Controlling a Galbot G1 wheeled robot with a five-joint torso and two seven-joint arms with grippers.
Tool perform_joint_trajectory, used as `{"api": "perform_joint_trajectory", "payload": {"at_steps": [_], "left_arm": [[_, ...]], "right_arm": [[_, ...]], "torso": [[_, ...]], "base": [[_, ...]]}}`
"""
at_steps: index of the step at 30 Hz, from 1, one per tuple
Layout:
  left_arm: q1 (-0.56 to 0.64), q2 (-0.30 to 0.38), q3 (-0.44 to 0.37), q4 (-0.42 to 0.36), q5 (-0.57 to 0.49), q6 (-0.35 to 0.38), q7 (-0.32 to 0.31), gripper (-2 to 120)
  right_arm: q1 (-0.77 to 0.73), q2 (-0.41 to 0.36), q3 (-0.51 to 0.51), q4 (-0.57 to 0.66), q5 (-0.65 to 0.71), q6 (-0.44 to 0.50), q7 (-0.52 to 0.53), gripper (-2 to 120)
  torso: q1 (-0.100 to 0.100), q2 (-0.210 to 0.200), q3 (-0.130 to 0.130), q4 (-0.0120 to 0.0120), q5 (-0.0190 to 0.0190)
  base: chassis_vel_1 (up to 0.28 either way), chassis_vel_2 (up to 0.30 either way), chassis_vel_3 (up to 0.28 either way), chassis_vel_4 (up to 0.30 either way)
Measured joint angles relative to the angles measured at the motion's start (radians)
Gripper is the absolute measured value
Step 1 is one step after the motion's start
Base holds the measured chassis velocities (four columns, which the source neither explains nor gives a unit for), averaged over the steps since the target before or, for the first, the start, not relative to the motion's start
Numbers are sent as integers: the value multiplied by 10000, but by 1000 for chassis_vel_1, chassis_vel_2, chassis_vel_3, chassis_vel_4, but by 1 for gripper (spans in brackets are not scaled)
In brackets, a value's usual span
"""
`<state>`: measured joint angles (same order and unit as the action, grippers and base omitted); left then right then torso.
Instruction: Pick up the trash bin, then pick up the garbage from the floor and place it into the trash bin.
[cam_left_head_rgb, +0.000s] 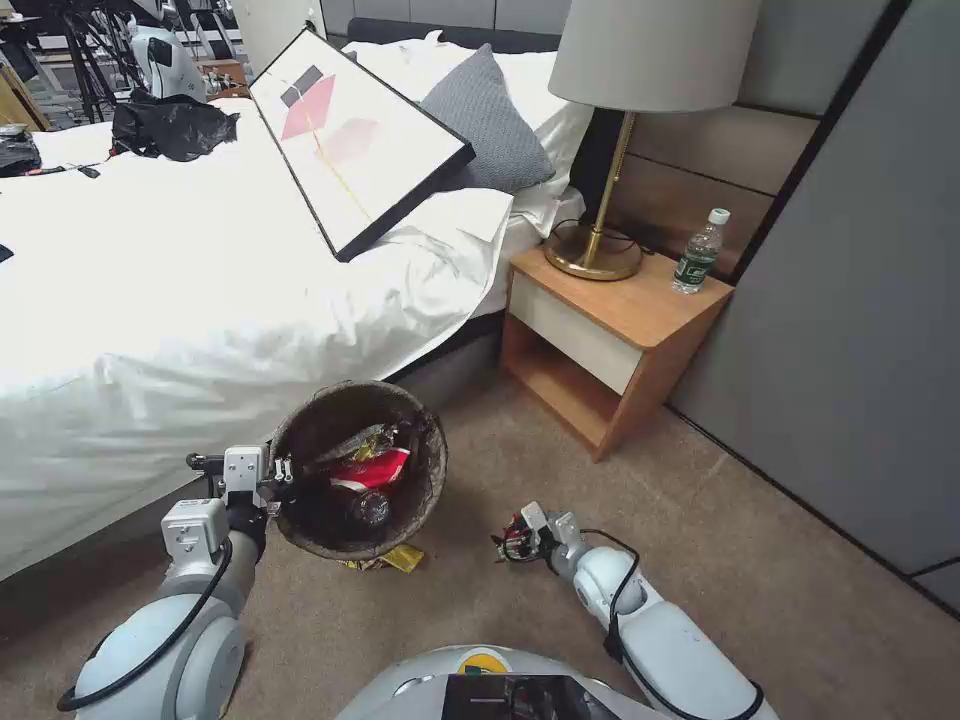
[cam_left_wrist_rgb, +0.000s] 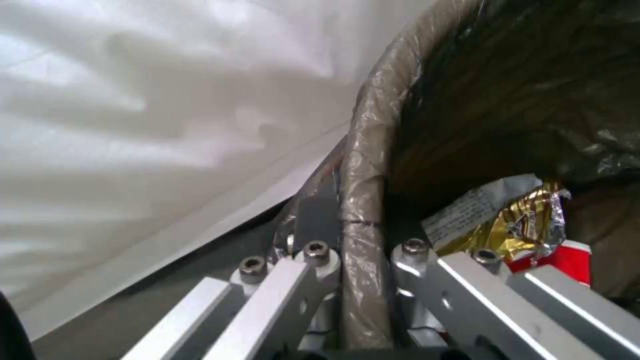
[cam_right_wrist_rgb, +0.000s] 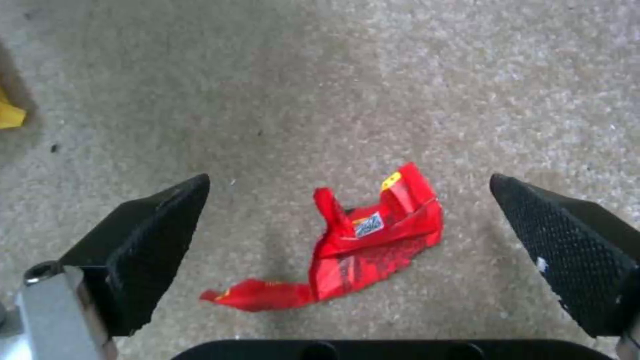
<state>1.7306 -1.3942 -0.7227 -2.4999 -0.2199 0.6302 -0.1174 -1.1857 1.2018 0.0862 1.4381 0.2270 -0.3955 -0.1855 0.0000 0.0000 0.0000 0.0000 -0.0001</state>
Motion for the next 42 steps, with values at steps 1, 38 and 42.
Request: {"api": "perform_joint_trajectory", "payload": {"at_steps": [1, 38, 42], "left_arm": [[-3, -6, 10, 0, 7, 0, 0, 3], [47, -70, 35, 0, 79, 0, 3, 3], [43, -58, 37, 0, 78, -2, 7, 3]], "right_arm": [[53, 42, 0, -64, 0, -2, -3, 99], [536, 333, -187, -1202, -394, -31, -50, 99], [538, 351, -200, -1248, -446, -30, -51, 99]], "torso": [[0, 0, 0, 0, 0], [0, 0, 0, 0, 0], [0, 0, 0, 0, 0]], "base": [[0, 0, 0, 0], [0, 0, 0, 0], [0, 0, 0, 0]]}}
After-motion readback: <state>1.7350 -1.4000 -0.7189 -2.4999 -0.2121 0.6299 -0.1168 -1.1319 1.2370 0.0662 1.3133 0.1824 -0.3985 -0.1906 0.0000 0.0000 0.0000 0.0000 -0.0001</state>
